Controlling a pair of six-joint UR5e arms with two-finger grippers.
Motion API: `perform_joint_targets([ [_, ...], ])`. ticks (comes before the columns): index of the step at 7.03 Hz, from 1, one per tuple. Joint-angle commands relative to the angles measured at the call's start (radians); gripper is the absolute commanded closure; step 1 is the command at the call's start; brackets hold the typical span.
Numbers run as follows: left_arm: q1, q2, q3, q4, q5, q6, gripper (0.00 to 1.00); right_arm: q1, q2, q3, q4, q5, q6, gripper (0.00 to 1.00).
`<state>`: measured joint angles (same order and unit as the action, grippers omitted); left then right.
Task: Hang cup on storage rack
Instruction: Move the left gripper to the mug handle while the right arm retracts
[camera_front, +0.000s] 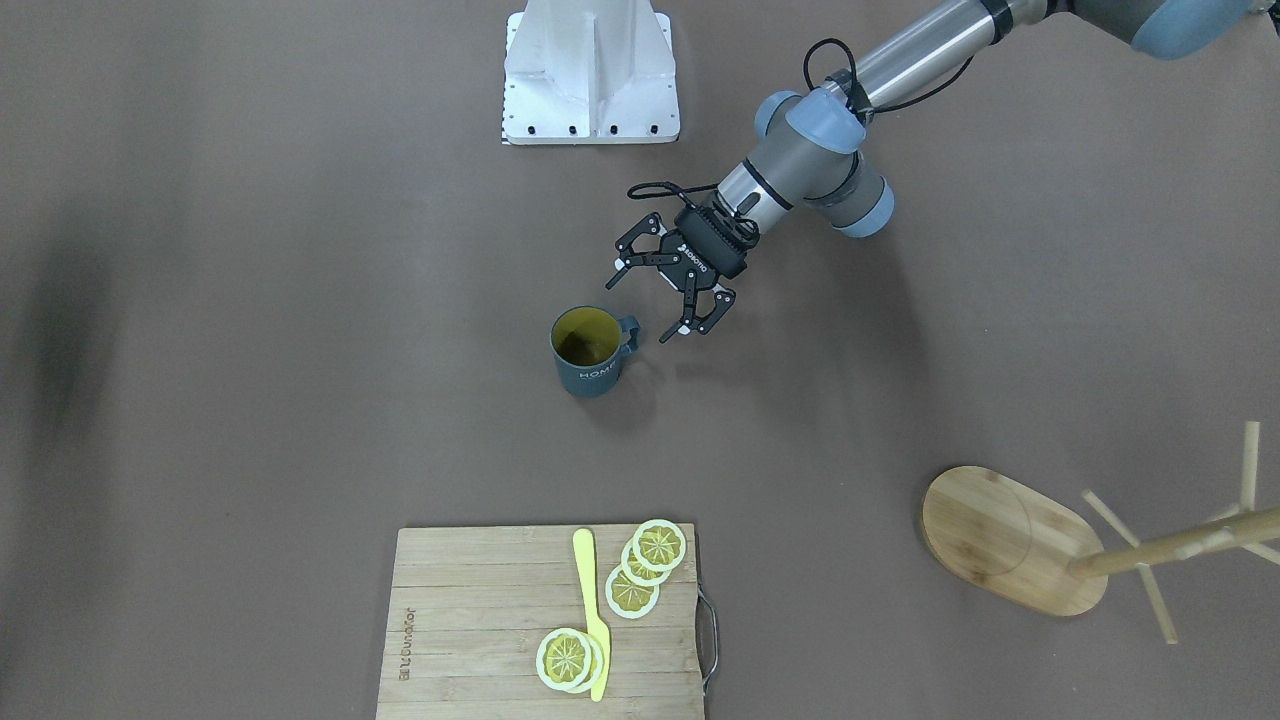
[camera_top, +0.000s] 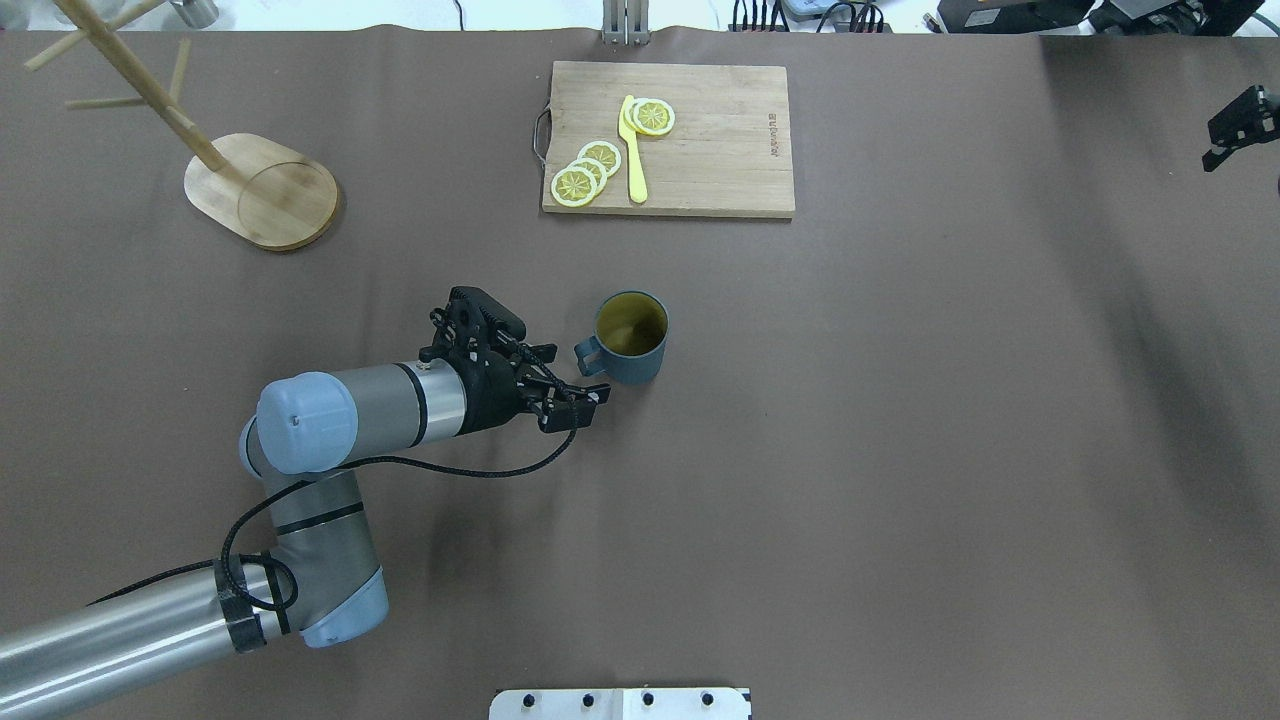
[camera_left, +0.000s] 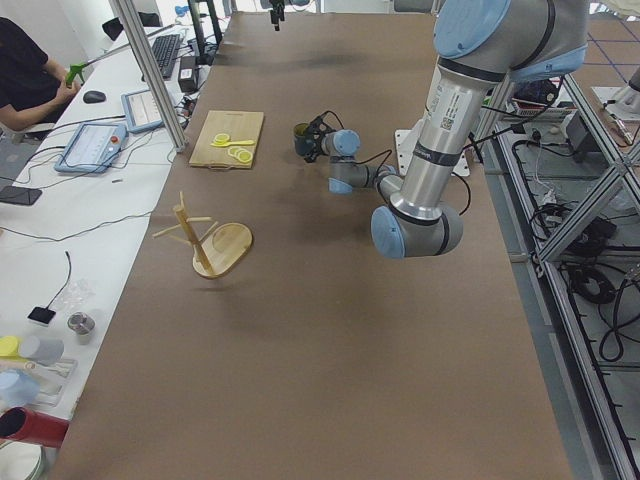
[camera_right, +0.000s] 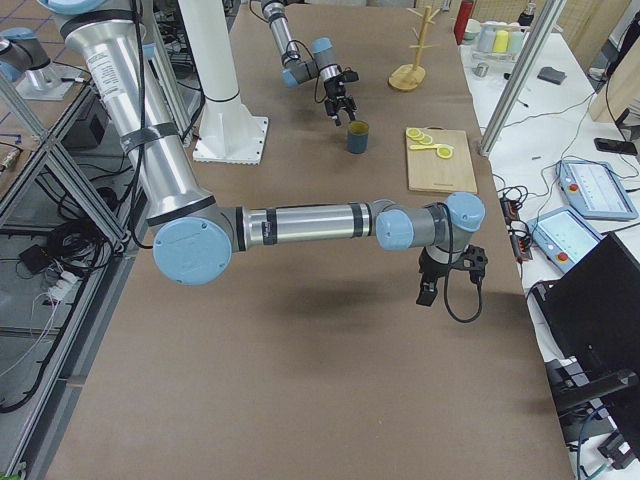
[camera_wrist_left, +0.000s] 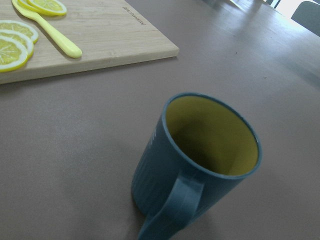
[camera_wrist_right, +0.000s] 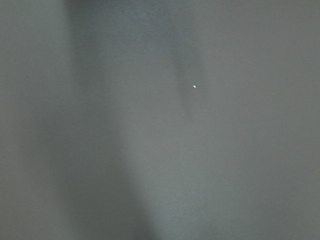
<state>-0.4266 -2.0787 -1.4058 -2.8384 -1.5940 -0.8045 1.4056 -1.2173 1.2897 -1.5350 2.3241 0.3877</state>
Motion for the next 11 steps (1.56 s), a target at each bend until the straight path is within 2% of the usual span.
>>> perform_joint_targets([
  [1, 0.000, -0.014, 0.004, 0.001, 0.000, 0.001, 0.17, 0.045, -0.048, 0.008, 0.001, 0.052, -0.035, 0.00],
  [2, 0.000, -0.015, 0.010, 0.001, 0.000, 0.001, 0.35, 0.056, -0.066, 0.022, 0.001, 0.058, -0.050, 0.00],
  [4, 0.000, -0.021, 0.010, -0.001, 0.002, 0.002, 0.48, 0.064, -0.093, 0.055, 0.001, 0.060, -0.050, 0.00],
  [6, -0.008, -0.023, 0.013, -0.001, 0.026, 0.002, 0.52, 0.064, -0.116, 0.069, 0.001, 0.078, -0.049, 0.00],
  [8, -0.018, -0.029, 0.013, -0.009, 0.028, 0.001, 0.51, 0.065, -0.142, 0.111, -0.001, 0.080, -0.047, 0.00],
  [11, -0.021, -0.029, 0.027, -0.009, 0.026, 0.001, 0.51, 0.066, -0.143, 0.118, 0.001, 0.080, -0.036, 0.00],
])
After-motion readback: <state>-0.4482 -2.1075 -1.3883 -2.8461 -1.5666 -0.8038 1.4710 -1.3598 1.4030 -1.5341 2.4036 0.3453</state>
